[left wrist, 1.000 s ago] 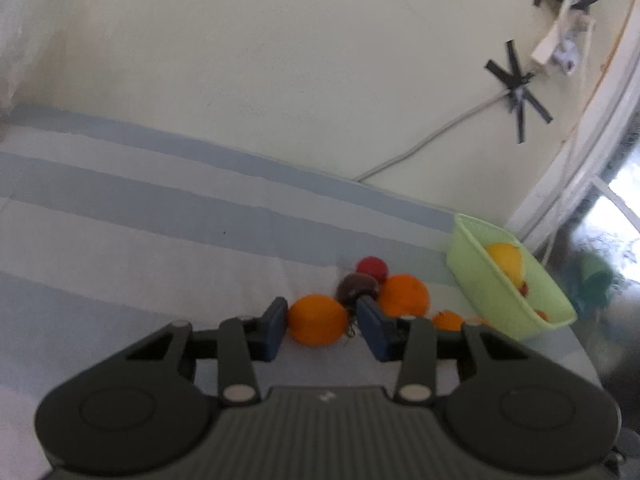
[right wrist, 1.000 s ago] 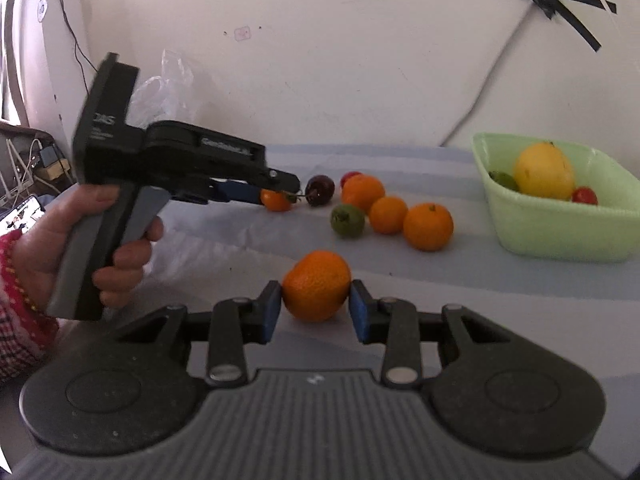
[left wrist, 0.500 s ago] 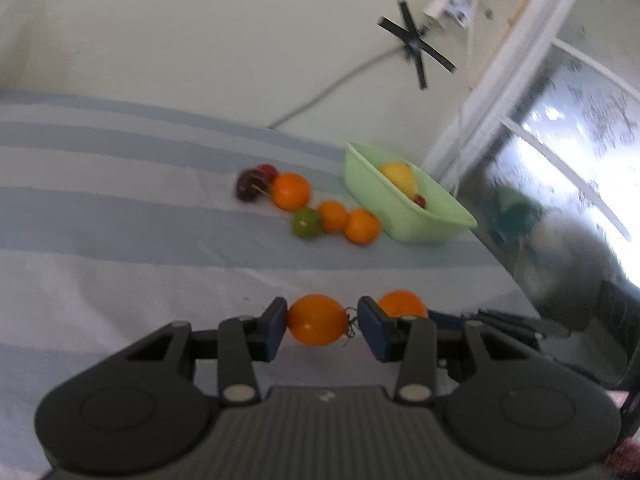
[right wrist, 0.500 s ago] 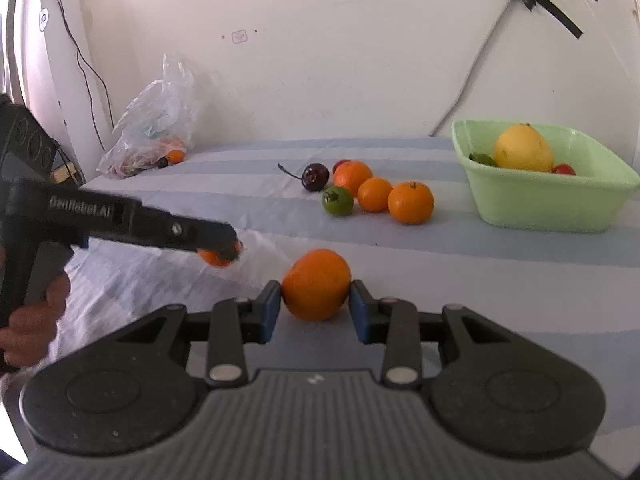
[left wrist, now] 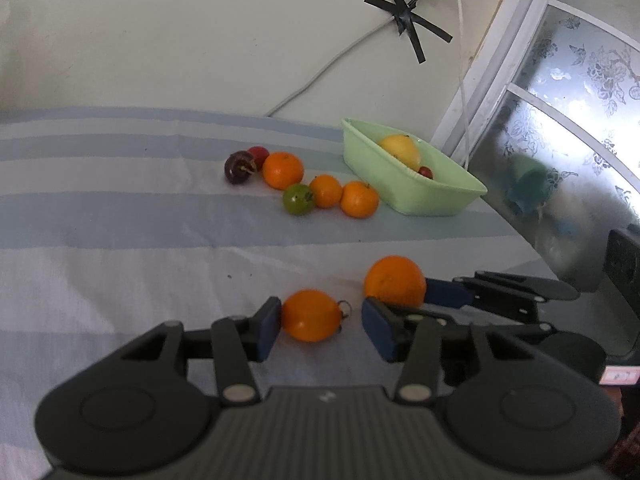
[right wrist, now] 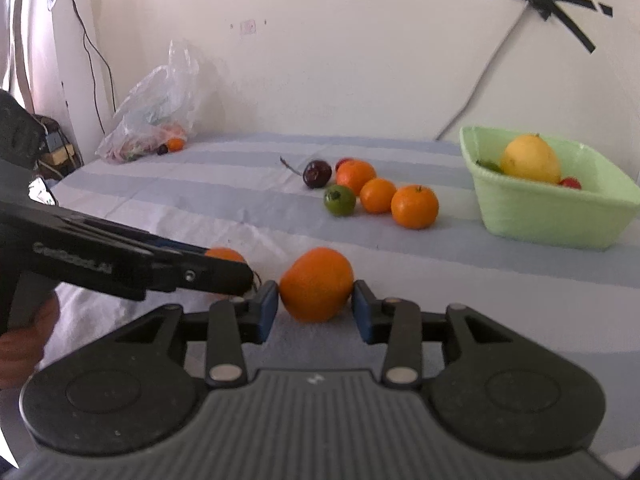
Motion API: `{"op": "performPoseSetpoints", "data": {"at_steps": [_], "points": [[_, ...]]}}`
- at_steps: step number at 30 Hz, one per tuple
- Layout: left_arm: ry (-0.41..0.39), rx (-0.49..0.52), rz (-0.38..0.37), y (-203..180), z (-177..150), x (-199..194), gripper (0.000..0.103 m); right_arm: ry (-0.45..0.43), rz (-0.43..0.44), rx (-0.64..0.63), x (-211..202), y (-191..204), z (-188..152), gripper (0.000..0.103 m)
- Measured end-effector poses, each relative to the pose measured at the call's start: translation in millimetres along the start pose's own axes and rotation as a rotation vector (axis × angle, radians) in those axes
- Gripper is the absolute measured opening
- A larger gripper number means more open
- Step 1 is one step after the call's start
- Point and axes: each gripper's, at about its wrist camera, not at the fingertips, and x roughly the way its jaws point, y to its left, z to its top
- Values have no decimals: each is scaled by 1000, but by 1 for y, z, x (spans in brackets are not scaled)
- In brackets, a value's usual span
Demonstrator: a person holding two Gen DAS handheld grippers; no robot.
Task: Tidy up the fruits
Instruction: 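Carry the tangerine and orange into the green basin and open both grippers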
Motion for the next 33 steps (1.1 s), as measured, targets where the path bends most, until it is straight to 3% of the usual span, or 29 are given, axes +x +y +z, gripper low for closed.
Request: {"op": "performPoseSetpoints", "data": {"at_steps": [2, 4, 12, 19, 26, 30, 33], "points": [[-1, 13, 23, -1, 1, 2, 35, -11, 9, 6, -2, -2, -1, 42], [8, 1, 15, -2, 5, 4, 33, -28, 21, 26, -6, -5, -1, 41], [7, -78, -152, -12, 57, 34, 33, -113, -15, 104, -21, -34, 6, 41], [-22, -43, -237, -50, 126, 91, 33, -232, -182, 143, -34, -92, 34, 41], [21, 6, -172, -78, 143, 150, 33, -257, -358, 184, -21, -149, 47, 42], [22, 11, -136, -80, 140, 157, 40, -280, -399, 211, -16, -160, 40, 46], [5, -9, -143, -75, 140, 147, 40, -296, -404, 223, -19, -164, 37, 47]]}}
